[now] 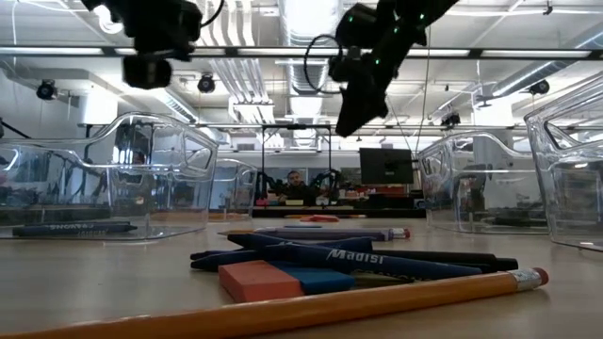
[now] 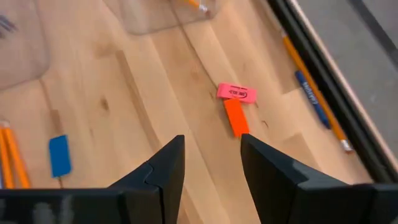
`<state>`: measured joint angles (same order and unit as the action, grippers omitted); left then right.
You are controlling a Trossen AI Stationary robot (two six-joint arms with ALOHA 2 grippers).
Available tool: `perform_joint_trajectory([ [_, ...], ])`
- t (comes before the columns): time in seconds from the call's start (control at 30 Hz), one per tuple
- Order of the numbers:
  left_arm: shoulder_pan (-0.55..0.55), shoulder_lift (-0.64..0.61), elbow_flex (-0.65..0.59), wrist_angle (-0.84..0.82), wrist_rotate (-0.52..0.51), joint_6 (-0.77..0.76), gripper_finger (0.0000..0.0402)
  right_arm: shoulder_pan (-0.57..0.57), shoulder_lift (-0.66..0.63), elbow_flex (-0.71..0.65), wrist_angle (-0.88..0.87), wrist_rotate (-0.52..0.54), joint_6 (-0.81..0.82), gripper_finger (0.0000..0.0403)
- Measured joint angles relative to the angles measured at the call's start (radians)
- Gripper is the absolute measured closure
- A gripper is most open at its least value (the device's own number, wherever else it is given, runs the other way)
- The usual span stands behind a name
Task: Sort crayons/erasers/pens/pencils in bins
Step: Put the blue crayon into the middle left transparent bin
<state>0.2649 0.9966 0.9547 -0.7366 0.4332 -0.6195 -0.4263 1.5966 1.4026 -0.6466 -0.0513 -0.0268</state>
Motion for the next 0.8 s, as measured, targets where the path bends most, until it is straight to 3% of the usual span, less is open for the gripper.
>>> perform_joint_trajectory([
  [0.13,-0.07,0.004,-0.02,-0.078,-0.117,-0.081,0.0388,0.0,0.073,-0.02,0.071,0.002,0.001,0.0259],
  [0.43,-0.149,0.031,-0.104,-0.118,-0.203,-0.172,0.0388,0.0,0.25,-0.018,0.14,0.003,0.08,0.0246],
  [0.67,-0.184,0.071,-0.208,-0.12,-0.209,-0.213,0.0388,0.0,0.283,-0.017,0.184,0.007,0.079,0.0238],
  [0.8,-0.184,0.097,-0.241,-0.119,-0.265,-0.213,0.0388,-0.002,0.283,-0.016,0.235,0.031,0.05,0.0236],
])
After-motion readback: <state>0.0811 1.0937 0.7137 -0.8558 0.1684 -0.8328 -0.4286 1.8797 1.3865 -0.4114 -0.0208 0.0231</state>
